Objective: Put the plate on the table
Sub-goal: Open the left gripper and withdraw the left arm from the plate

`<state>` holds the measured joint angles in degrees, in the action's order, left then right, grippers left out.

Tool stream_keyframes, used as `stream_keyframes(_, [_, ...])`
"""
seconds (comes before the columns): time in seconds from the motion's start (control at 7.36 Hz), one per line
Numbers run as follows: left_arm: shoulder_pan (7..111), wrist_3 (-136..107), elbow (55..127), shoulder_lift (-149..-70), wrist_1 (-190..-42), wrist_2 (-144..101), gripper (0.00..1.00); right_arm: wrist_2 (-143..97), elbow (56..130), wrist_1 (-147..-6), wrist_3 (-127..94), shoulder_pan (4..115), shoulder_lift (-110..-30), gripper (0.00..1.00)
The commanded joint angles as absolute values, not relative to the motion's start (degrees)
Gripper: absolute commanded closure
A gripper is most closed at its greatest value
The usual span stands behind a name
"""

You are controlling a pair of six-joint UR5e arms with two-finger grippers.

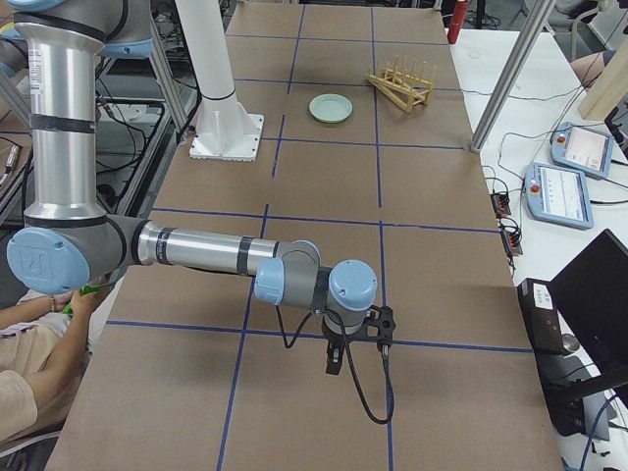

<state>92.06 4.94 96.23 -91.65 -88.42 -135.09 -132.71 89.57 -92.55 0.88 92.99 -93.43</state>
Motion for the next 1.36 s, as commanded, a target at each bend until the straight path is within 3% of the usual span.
stream_keyframes(0.0, [93.16,7.04,94.14,-90.0,-88.42,-136.14,0.0,-132.71,89.56,-92.55,0.88,92.99,-93.43,0.0])
stream_keyframes(1.22, [93.16,0.62,94.13,-88.59,-88.33,-136.23,0.0,-132.71,89.56,-92.55,0.88,92.99,-93.43,0.0])
